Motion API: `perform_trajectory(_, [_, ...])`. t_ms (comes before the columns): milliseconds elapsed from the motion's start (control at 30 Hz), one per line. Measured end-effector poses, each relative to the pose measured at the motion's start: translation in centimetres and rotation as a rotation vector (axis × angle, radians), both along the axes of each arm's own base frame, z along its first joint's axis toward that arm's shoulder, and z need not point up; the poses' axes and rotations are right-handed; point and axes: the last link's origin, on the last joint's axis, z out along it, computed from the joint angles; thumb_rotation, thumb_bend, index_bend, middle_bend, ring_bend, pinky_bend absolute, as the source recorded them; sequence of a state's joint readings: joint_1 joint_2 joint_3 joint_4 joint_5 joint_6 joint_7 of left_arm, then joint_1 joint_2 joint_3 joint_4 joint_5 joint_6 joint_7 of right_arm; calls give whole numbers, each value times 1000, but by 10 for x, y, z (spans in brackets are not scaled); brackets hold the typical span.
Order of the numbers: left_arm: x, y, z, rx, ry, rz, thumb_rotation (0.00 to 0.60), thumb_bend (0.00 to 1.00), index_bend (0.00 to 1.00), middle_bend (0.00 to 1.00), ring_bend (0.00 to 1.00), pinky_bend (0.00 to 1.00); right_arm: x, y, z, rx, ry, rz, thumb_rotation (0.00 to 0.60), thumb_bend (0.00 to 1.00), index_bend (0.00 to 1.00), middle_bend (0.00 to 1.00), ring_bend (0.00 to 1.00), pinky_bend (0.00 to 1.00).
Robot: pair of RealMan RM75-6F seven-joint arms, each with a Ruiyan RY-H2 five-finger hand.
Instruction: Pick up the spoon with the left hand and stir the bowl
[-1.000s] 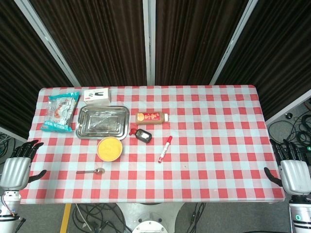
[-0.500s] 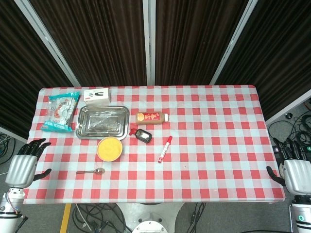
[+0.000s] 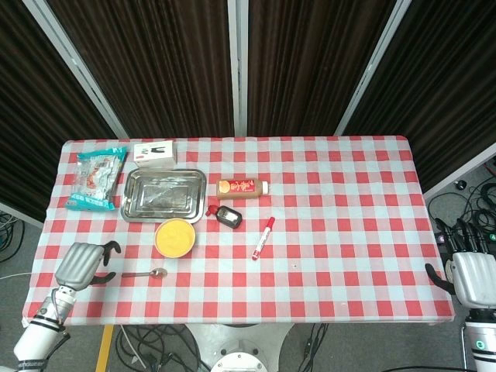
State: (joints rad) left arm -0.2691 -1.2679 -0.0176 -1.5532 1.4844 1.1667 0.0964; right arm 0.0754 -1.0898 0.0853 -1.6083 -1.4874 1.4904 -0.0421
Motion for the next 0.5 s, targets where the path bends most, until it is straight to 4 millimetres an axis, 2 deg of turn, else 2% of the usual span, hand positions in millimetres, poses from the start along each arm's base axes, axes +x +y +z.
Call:
perform_trajectory(300, [0,-1,-41,-99,-45,87,600,258,514,878,919,1000,-3,-2,-3,13,-4,-11,600,205,61,206,17,52])
perform_trajectory(500, [-4,0,-55,-95,-54,148,600,277,528,885,926,1000,-6,-2,-3,12,-7,-22,600,205,61,208,17,52])
